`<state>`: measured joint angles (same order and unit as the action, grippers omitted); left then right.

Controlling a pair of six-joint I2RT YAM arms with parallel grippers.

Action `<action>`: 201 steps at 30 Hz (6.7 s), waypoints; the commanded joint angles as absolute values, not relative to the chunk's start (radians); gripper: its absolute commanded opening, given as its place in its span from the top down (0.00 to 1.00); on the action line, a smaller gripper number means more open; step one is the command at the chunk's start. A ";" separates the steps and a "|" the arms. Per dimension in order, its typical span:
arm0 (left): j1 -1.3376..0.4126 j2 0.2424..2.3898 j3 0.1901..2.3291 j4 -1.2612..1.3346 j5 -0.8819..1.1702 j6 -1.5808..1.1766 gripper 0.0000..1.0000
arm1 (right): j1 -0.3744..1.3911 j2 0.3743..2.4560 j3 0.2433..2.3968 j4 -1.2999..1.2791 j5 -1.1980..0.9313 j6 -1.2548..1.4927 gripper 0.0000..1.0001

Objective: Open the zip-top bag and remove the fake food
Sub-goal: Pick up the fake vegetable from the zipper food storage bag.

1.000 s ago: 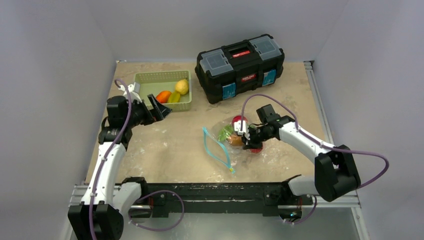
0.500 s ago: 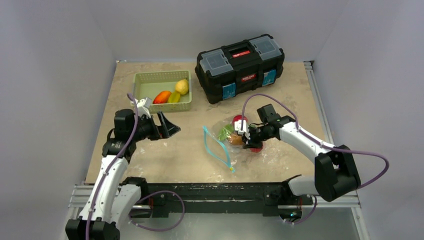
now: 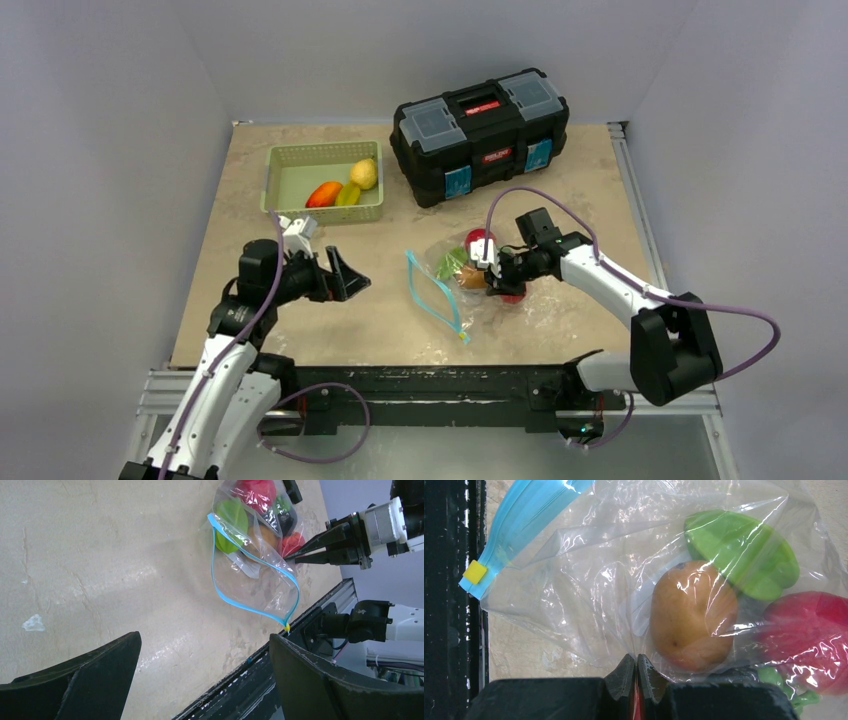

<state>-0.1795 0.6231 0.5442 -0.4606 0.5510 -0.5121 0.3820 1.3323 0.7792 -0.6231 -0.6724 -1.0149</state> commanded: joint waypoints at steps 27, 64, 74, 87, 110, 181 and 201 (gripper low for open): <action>-0.494 0.554 0.402 -0.409 0.348 -0.618 0.00 | 0.362 1.297 0.778 -0.595 -0.699 -1.022 0.83; -0.754 0.609 0.267 0.070 0.182 -0.694 0.03 | 0.402 1.442 0.983 -0.661 -0.710 -1.283 0.43; -0.912 0.804 0.299 0.211 0.057 -0.440 0.22 | 0.405 1.479 0.915 -0.583 -0.628 -1.272 0.49; -0.989 0.965 0.295 0.427 0.007 -0.150 0.38 | 0.434 1.519 0.888 -0.588 -0.626 -1.307 0.57; -1.065 1.251 0.320 0.605 -0.033 -0.009 0.34 | 0.456 1.512 0.885 -0.605 -0.611 -1.288 0.51; -1.054 1.348 0.395 0.638 -0.062 0.062 0.34 | 0.512 1.562 0.923 -0.652 -0.684 -1.295 0.88; -1.019 1.442 0.367 0.806 -0.007 0.016 0.26 | 0.546 1.581 0.940 -0.652 -0.735 -1.251 0.92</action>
<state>-1.0229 1.4235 0.3618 0.7261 -0.0467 0.0376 0.5282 1.5711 0.9051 -0.6384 -0.6777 -1.2713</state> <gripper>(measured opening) 0.737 0.085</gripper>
